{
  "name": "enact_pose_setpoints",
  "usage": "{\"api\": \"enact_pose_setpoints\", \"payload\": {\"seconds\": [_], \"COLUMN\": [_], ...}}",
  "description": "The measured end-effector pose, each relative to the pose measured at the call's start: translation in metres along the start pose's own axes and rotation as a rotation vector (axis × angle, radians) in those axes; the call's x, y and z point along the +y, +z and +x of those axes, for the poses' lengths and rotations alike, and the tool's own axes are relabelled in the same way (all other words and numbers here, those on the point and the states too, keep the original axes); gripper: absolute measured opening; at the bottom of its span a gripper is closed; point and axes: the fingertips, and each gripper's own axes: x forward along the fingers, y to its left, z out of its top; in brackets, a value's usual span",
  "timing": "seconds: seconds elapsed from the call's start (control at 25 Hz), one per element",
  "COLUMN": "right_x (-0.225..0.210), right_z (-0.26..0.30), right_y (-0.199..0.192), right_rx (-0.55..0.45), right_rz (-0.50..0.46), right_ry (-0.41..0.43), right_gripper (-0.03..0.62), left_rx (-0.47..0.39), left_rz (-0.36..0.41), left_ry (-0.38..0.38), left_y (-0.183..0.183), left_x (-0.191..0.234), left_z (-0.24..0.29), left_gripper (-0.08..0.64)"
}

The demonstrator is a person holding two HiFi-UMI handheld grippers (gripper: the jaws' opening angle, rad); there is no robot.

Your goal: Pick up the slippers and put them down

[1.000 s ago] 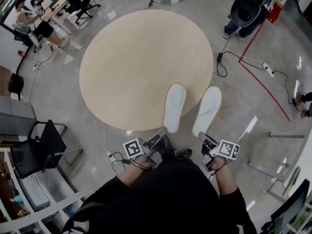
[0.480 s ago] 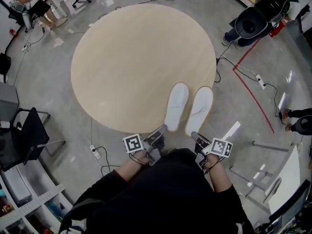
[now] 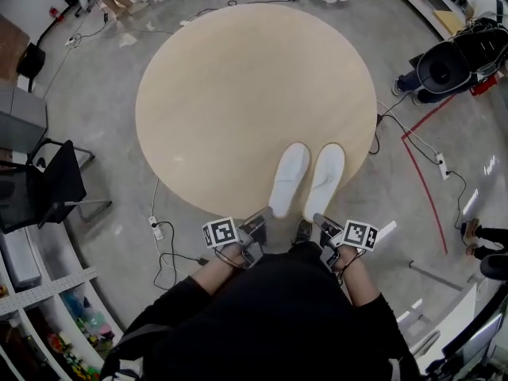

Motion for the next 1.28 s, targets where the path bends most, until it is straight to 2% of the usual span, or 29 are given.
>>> {"api": "enact_pose_setpoints", "payload": {"seconds": [0.24,0.44,0.6,0.76,0.88,0.96,1.0,1.12,1.28], "right_x": [-0.030,-0.042,-0.053,-0.068,-0.072,-0.072,-0.074,-0.079,-0.086], "right_z": [-0.004,-0.001,-0.002,-0.003,-0.003,-0.004,-0.005,-0.008,-0.012], "right_y": [0.018,0.029,0.036,0.042,0.045,0.044,0.044,0.046,0.051], "right_rx": [0.117,0.177,0.252,0.304,0.329,0.347,0.353,0.354,0.344], "right_rz": [-0.020,-0.048,-0.108,-0.156,-0.182,-0.202,-0.210,-0.230,-0.258], "right_ry": [0.020,0.062,0.055,0.018,0.000,-0.007,-0.011,-0.028,-0.041], "right_gripper": [0.043,0.043,0.043,0.051,0.132,0.190,0.206,0.236,0.244], "left_rx": [-0.026,-0.086,-0.136,-0.155,-0.163,-0.159,-0.157,-0.161,-0.179], "left_rz": [-0.008,-0.050,-0.086,-0.060,-0.043,-0.037,-0.033,-0.009,0.020], "left_ry": [0.123,0.156,0.177,0.233,0.263,0.283,0.296,0.344,0.412], "left_y": [-0.036,-0.058,-0.072,-0.083,-0.087,-0.091,-0.093,-0.096,-0.093], "left_x": [0.020,0.034,0.043,0.051,0.053,0.054,0.056,0.061,0.072], "left_z": [0.032,0.047,0.060,0.072,0.077,0.078,0.078,0.077,0.071], "left_gripper": [0.046,0.046,0.046,0.048,0.062,0.141,0.158,0.197,0.221]}}
